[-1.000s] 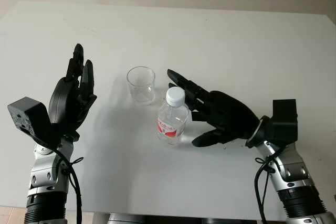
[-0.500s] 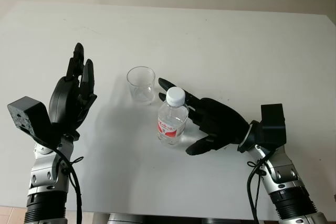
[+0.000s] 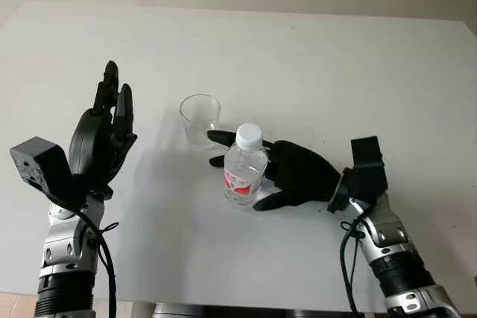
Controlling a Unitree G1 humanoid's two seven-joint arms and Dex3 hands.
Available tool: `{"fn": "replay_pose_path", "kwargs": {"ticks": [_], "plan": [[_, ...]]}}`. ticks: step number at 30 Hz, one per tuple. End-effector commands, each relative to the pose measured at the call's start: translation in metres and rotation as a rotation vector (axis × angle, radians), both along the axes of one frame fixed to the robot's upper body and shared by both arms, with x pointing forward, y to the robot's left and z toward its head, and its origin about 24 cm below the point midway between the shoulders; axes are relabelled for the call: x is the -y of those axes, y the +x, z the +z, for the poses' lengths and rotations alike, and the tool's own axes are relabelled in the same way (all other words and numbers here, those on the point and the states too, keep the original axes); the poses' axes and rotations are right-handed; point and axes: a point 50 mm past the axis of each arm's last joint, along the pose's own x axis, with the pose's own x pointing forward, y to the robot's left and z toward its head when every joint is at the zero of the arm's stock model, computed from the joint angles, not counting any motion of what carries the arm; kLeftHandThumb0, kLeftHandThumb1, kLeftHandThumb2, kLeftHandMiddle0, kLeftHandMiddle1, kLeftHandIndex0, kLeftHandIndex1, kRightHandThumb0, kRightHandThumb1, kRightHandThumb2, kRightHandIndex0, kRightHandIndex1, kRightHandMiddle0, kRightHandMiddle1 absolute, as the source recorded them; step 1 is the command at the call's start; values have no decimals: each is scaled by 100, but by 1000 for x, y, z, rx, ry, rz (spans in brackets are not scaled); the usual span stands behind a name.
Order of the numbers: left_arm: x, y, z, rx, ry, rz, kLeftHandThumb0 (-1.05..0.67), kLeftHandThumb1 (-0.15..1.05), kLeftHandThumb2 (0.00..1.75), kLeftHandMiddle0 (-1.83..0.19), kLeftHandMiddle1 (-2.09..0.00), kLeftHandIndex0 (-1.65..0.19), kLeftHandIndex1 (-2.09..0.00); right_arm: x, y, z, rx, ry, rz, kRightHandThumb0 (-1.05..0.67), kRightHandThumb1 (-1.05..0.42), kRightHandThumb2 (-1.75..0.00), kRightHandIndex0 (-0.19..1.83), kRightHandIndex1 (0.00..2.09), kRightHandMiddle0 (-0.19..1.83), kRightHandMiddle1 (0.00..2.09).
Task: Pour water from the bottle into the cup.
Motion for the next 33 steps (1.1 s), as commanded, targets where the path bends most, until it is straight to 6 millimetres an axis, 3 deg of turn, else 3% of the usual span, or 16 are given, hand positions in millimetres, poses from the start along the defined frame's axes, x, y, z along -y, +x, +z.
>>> {"fn": "replay_pose_path", "kwargs": {"ticks": [1, 16, 19, 22, 25, 27, 30, 33], "plan": [[0, -2, 4, 20, 5, 5, -66, 105, 65, 19, 0, 19, 0, -3, 1, -3, -17, -4, 13, -78, -76, -5, -11, 126, -14, 120], [2, -1, 4, 22, -3, 4, -67, 105, 65, 19, 0, 19, 0, -12, 7, -2, -7, -20, 27, -78, -73, -5, -2, 139, -3, 137], [2, -1, 3, 22, -10, 11, -67, 105, 65, 19, 0, 19, 0, -13, 6, -1, -12, -11, 48, -73, -71, -5, 4, 146, 4, 153], [2, -1, 3, 19, -12, 13, -65, 105, 66, 19, 0, 19, 0, -15, 5, 1, -8, -13, 81, -69, -69, -5, 12, 167, 12, 173], [1, -2, 3, 17, -1, 20, -65, 105, 66, 19, 0, 19, 0, -17, 3, 5, 15, -45, 111, -64, -68, -5, 28, 189, 24, 195], [1, -3, 4, 18, 0, 22, -66, 105, 66, 19, 0, 19, 0, -18, 1, 7, 37, -74, 127, -50, -72, -6, 44, 205, 36, 206], [0, -3, 5, 21, -1, 24, -66, 105, 66, 19, 0, 19, 0, -20, -4, 11, 88, -115, 139, -32, -80, -7, 82, 209, 68, 209], [0, -3, 5, 24, -2, 19, -66, 105, 65, 19, 0, 19, 0, -23, -9, 14, 135, -121, 146, -26, -87, -6, 110, 209, 99, 209]]}}
